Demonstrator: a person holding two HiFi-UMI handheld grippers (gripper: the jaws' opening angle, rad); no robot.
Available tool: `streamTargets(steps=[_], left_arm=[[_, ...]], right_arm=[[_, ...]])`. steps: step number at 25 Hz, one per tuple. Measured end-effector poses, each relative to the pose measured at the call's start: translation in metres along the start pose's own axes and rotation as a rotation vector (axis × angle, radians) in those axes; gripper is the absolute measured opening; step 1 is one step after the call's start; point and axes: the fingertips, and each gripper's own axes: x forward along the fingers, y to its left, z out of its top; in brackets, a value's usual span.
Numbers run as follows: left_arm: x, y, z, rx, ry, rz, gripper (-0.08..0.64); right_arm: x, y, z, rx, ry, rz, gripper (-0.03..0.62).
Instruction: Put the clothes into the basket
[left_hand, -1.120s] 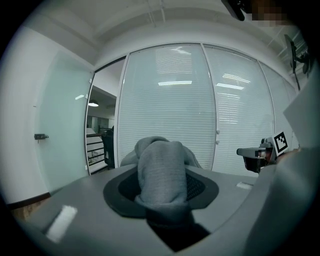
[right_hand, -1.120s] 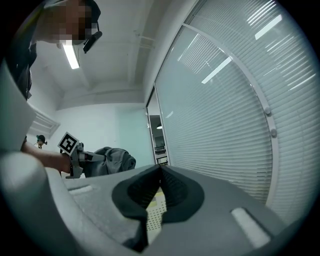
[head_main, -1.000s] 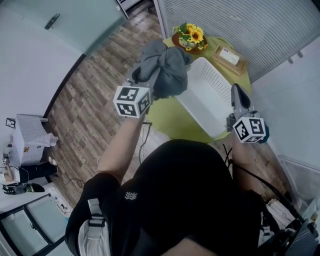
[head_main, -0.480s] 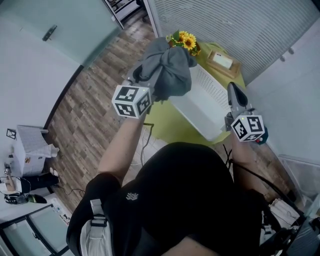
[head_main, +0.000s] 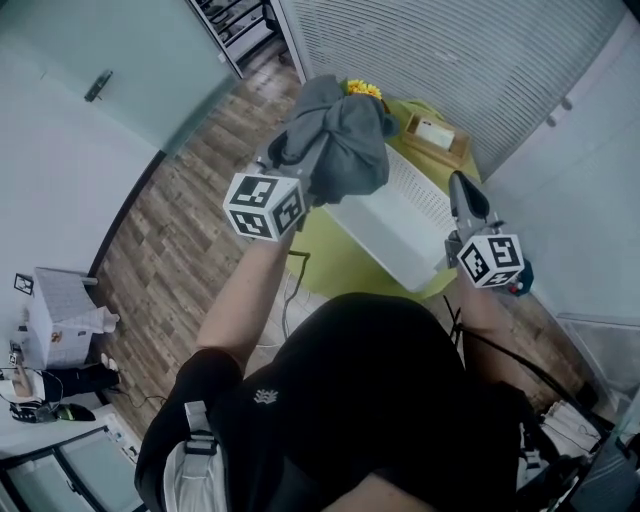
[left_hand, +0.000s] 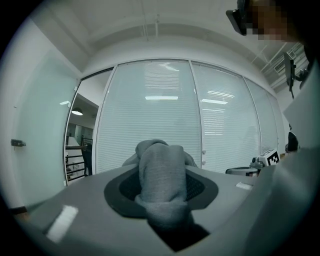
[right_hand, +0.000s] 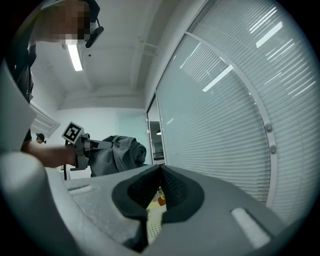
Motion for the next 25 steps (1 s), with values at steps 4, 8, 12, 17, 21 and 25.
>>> streamTargets(steps=[4,8,12,17,21,25], left_arm=[[0.010,-0.013,0.012,0.001,-0.025,-0.025,0.164],[0.015,-0.025,0.020,-0.009,-0.038,-0.053,0.164],[0.021,-0.034,0.025,-0.019,-0.044,-0.075,0.164],[0.014,-0.046,0.038,-0.038,-0.063,-0.113,0.164],[0.024,-0.053,0.038,-0.038,-0.068,-0.125,0.164],[0.039,-0.062,0.032,-0.039,-0.059,-0.145,0.163]], right_arm=[[-0.002,-0.005,0.003,-0.006,-0.006,0.013,0.002],[-0.008,-0.012,0.004,0.000,-0.013,-0.004,0.002],[-0.011,-0.020,0.001,0.006,-0.013,-0.021,0.002],[-0.021,-0.016,0.006,0.008,-0.019,-0.036,0.002],[-0.026,-0.028,0.003,0.011,-0.027,-0.054,0.002],[-0.027,-0.045,-0.008,0.025,-0.029,-0.069,0.002]])
